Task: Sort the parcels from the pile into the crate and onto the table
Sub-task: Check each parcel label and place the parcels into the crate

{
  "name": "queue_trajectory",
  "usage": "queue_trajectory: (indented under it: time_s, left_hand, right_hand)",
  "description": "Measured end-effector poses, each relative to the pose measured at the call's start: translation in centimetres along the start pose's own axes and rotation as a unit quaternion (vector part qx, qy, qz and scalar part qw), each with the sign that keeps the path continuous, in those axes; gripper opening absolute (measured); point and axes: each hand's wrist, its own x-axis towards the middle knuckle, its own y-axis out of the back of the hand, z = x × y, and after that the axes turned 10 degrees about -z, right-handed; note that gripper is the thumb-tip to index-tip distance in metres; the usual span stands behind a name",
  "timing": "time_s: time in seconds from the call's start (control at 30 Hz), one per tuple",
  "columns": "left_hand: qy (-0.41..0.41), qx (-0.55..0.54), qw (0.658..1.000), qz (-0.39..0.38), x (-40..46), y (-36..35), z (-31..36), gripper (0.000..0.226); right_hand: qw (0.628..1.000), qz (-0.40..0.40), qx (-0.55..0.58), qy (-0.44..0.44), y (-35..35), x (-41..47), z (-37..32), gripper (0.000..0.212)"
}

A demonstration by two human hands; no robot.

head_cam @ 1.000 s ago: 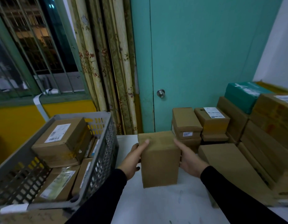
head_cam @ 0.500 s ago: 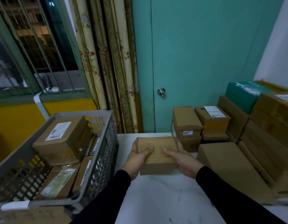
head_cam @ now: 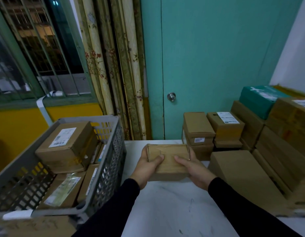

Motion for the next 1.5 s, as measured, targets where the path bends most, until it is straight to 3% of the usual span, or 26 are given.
queue_trajectory:
  time_s: [0.13,0.27,0.33,0.43,0.53,0.67,0.77,0.97,1.23,1.4,1.5]
  left_hand:
    - [0.059,-0.025,0.998,-0.025,-0.4,-0.1,1.3,0.055]
    - [0.152,-0.124,0.98,0.013,0.3,0.2,2.1,0.072]
    - [0.174,-0.159,0.972,0.001,0.6,0.4,1.9,0.075]
    - [0.198,-0.16,0.967,-0.023,0.5,0.7,1.6,0.063]
    - [0.158,-0.164,0.974,-0.017,0.4,1.0,1.6,0.048]
    - [0.055,-0.17,0.983,-0.05,0.2,1.1,1.8,0.066]
    - [0.019,-0.137,0.988,-0.066,-0.3,1.4,2.2,0.084]
    - [0.039,-0.083,0.992,-0.089,-0.3,1.4,2.2,0.104]
    - [0.038,-0.049,0.996,-0.066,-0.2,1.4,1.7,0.103]
    - [0.049,-0.029,0.996,-0.075,-0.4,1.7,1.7,0.103]
    - [0.04,-0.031,0.997,-0.064,-0.3,1.6,1.4,0.1]
  right_hand:
    - [1.0,0.012,0.004,0.004,0.6,-0.3,0.0,0.066]
    - [0.998,0.053,0.033,0.017,0.3,-0.1,-0.4,0.033]
    - [0.996,0.06,0.056,0.016,0.1,0.1,-0.6,0.032]
    - [0.995,0.072,0.067,0.009,0.2,0.1,-0.6,0.029]
    - [0.994,0.079,0.069,0.012,0.5,0.1,-0.6,0.019]
    - [0.992,0.017,0.127,-0.014,0.8,0.3,-1.2,0.054]
    - [0.992,-0.025,0.111,-0.05,1.1,0.1,-1.6,0.065]
    - [0.999,-0.035,0.027,-0.026,0.8,-0.3,-1.6,0.079]
    - [0.999,-0.037,-0.006,-0.006,0.8,-0.3,-1.6,0.065]
    - [0.999,-0.048,-0.017,-0.011,1.1,-0.4,-1.5,0.081]
    - [0.999,-0.041,-0.028,-0.005,1.1,-0.3,-1.3,0.079]
